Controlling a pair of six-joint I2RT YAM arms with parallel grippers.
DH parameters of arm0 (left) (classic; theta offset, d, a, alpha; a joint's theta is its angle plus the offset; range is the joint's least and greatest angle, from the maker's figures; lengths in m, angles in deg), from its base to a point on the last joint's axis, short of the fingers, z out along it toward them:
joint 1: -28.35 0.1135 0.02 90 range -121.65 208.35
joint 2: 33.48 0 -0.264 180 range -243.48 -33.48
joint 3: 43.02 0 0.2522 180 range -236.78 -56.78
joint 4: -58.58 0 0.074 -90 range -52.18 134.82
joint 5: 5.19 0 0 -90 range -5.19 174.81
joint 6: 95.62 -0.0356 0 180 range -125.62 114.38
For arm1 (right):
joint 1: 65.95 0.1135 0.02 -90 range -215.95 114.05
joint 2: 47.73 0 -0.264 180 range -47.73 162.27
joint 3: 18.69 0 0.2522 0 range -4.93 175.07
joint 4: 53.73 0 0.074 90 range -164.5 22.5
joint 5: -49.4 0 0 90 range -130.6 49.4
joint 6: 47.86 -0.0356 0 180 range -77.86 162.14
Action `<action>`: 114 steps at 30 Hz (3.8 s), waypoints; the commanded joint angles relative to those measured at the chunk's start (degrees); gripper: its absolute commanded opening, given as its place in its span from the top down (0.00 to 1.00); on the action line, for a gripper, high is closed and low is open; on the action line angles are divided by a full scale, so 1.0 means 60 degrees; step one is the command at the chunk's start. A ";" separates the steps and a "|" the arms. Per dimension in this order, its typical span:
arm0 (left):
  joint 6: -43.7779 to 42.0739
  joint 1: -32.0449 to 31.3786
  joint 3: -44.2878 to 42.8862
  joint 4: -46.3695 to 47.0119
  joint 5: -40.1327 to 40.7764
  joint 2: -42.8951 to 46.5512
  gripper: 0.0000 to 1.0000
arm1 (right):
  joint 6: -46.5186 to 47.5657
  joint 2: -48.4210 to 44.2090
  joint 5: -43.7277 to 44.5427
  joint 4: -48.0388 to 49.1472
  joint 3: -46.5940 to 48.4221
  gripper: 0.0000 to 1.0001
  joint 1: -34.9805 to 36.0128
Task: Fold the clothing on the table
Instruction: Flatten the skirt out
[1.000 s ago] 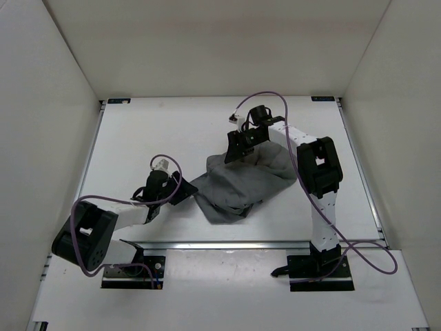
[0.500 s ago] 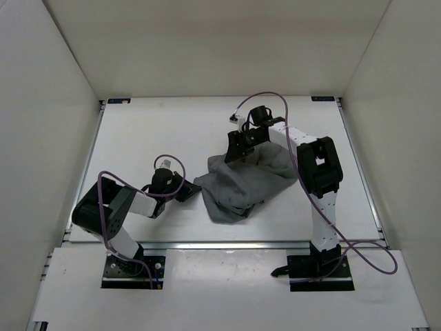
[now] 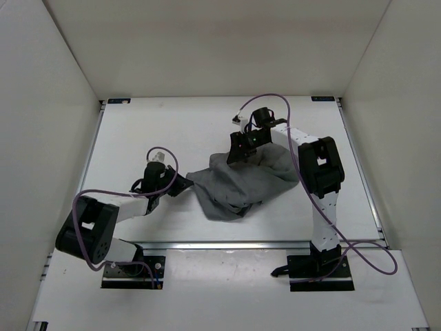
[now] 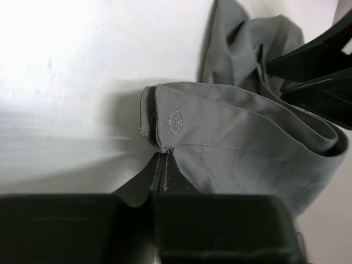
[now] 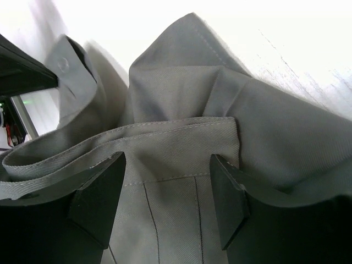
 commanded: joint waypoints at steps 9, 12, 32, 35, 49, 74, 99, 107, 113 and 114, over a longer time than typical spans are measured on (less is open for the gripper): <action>-0.1289 0.0453 -0.0352 -0.0695 -0.0258 -0.0483 0.46 | -0.0076 -0.0691 -0.0061 0.0338 -0.0140 0.40 0.0020; -0.1435 0.0497 -0.0381 -0.0782 -0.0024 -0.0527 0.40 | -0.0133 -0.0750 -0.0046 0.0352 -0.0126 0.40 -0.0009; -0.1653 0.0220 -0.2767 -0.0810 -0.2618 -0.4218 0.43 | -0.0178 -0.0677 -0.0163 0.0469 -0.0141 0.39 -0.0229; -0.1801 0.0058 -0.2828 -0.0974 -0.2221 -0.4073 0.77 | -0.0105 -0.0691 -0.0090 0.0455 -0.0257 0.40 -0.0258; -0.4040 0.0775 -0.3880 -0.4411 -0.1226 -0.0050 1.00 | 0.0291 -0.0807 -0.0016 0.0132 -0.0271 0.40 -0.0347; -0.6093 0.1464 -0.6255 -0.8458 0.0987 0.1817 1.00 | -0.1159 -0.0296 -0.0338 0.2973 0.0123 0.52 -0.0610; -0.6167 0.1757 -0.5449 -0.7799 0.0650 0.1978 1.00 | -0.1000 0.1451 -0.1688 0.1452 0.1970 1.00 -0.0844; -0.6416 0.1977 -0.8388 -0.7844 0.1250 0.1538 1.00 | -0.0328 -0.2515 0.0229 0.0631 0.1808 1.00 -0.1561; -0.6518 0.1919 -1.0062 -0.7713 0.1383 0.2079 1.00 | -0.0500 -0.6357 0.0819 0.1419 0.0260 1.00 -0.2687; -0.6489 0.1817 -1.0005 -0.7610 0.1368 0.2457 1.00 | -0.0921 -0.7114 0.0630 0.1784 0.0067 1.00 -0.2792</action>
